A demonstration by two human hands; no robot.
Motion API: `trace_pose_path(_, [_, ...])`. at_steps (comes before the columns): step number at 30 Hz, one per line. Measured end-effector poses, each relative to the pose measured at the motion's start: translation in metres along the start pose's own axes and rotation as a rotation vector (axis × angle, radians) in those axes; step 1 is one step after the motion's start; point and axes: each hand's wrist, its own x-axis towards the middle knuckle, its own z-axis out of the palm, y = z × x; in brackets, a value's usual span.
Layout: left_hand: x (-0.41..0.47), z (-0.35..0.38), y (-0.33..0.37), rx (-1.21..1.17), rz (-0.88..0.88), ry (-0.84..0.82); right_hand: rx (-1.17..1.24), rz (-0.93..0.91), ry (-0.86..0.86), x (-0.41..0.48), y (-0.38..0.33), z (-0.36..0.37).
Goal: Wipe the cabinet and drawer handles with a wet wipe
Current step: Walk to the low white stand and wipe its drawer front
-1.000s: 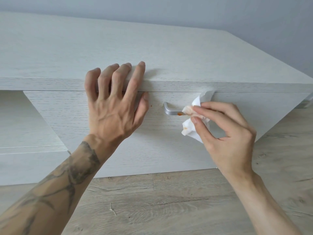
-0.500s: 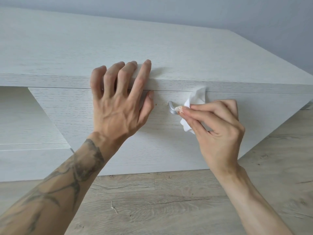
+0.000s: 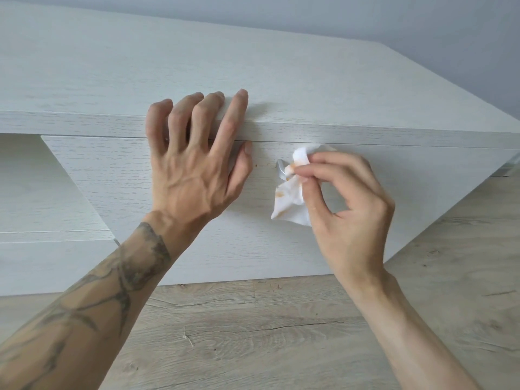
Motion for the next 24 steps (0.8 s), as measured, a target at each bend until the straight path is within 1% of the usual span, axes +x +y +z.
trace_pose_path(4, [0.000, 0.000, 0.000, -0.001, -0.001, 0.006, -0.179, -0.113, -0.015, -0.009, 0.013, -0.005])
trace_pose_path(8, [0.000, 0.001, 0.000, 0.005, 0.007, 0.014, -0.189, -0.181, 0.036, -0.004, 0.019, 0.001])
trace_pose_path(13, [0.001, 0.003, 0.001, 0.024, 0.012, 0.027, -0.171, -0.153, 0.013, 0.008, 0.012, 0.015])
trace_pose_path(17, [0.000, 0.002, 0.000, 0.016, 0.000, 0.023, -0.204, -0.072, 0.102, -0.006, 0.002, 0.016])
trace_pose_path(19, [0.000, 0.003, 0.000, 0.022, 0.002, 0.023, -0.213, -0.049, 0.114, -0.004, -0.003, 0.025])
trace_pose_path(24, [0.001, 0.002, 0.000, 0.012, 0.000, 0.019, -0.291, -0.069, 0.112, 0.002, -0.008, 0.030])
